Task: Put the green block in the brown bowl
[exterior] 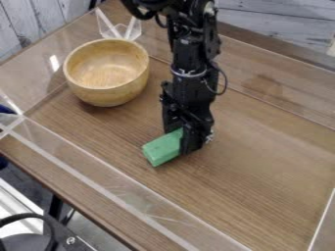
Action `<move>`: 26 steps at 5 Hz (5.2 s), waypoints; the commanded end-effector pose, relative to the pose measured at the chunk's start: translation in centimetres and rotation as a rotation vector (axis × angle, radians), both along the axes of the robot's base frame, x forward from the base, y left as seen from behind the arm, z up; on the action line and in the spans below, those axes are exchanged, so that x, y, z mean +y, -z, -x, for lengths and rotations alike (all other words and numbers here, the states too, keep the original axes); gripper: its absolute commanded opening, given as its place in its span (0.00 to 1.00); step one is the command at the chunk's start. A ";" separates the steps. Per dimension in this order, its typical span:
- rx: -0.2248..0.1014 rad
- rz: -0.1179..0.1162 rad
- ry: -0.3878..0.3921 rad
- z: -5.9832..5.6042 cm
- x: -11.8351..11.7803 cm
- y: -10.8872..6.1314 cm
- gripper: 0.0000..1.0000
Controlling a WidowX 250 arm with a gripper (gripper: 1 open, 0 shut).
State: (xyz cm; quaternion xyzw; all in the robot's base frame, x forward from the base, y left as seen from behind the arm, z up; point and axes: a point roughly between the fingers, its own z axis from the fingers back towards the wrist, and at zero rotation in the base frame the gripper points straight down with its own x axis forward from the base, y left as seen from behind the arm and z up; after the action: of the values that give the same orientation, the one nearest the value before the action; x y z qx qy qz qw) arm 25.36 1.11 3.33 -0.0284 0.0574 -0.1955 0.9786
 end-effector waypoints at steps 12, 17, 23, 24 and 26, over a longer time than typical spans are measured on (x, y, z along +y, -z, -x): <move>-0.144 -0.120 -0.483 -3.8 19.0 -4.1 0.00; -0.130 -0.097 -0.503 -3.9 19.6 -3.5 0.00; -0.118 -0.061 -0.516 -4.2 19.5 -3.6 0.00; -0.127 -0.045 -0.523 -4.1 19.5 -4.7 1.00; -0.194 -0.004 -0.538 -4.1 19.4 -9.3 1.00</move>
State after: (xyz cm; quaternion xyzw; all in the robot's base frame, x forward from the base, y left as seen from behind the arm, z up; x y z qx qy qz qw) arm 29.09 19.83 9.75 -0.0455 -0.0079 0.0685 0.9966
